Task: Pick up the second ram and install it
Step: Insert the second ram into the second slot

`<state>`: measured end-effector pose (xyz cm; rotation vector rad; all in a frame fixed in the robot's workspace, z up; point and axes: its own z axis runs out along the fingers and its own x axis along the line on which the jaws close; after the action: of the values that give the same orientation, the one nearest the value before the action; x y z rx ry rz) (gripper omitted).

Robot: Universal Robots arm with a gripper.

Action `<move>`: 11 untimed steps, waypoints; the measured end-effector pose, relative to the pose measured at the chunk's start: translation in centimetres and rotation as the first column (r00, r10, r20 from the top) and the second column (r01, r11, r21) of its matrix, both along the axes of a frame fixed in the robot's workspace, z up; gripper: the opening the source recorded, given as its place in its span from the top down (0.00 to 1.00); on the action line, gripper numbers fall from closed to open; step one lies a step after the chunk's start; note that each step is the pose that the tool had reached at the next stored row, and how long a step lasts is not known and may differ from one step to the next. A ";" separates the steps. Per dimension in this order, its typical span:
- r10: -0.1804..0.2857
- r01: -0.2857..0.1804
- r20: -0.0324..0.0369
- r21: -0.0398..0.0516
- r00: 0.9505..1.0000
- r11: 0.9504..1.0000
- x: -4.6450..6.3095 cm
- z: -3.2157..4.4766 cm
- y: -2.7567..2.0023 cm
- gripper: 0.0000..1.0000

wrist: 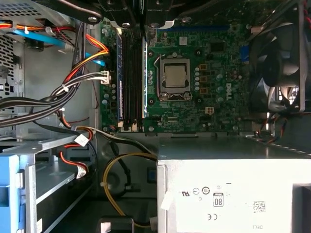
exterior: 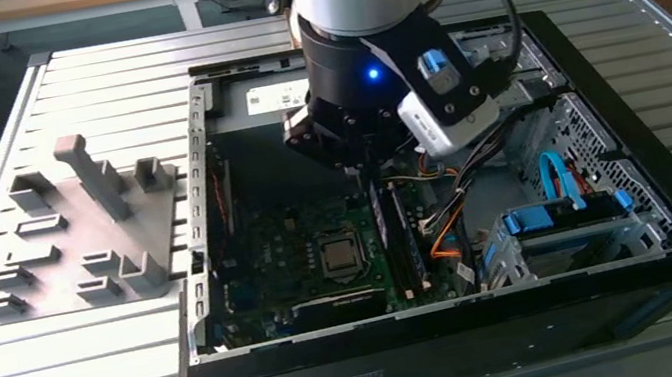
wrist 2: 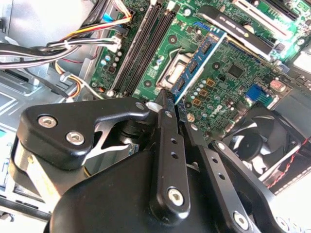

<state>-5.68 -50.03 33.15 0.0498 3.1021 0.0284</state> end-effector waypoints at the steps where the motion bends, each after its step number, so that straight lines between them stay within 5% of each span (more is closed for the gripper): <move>1: 0.000 0.000 0.000 0.000 1.000 1.000 0.0 -0.01 0.00 0.86; 11: 0.000 0.000 0.000 0.000 1.000 1.000 0.0 -0.44 -0.01 0.86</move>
<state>-5.68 -50.04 32.71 0.0499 3.1020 0.0289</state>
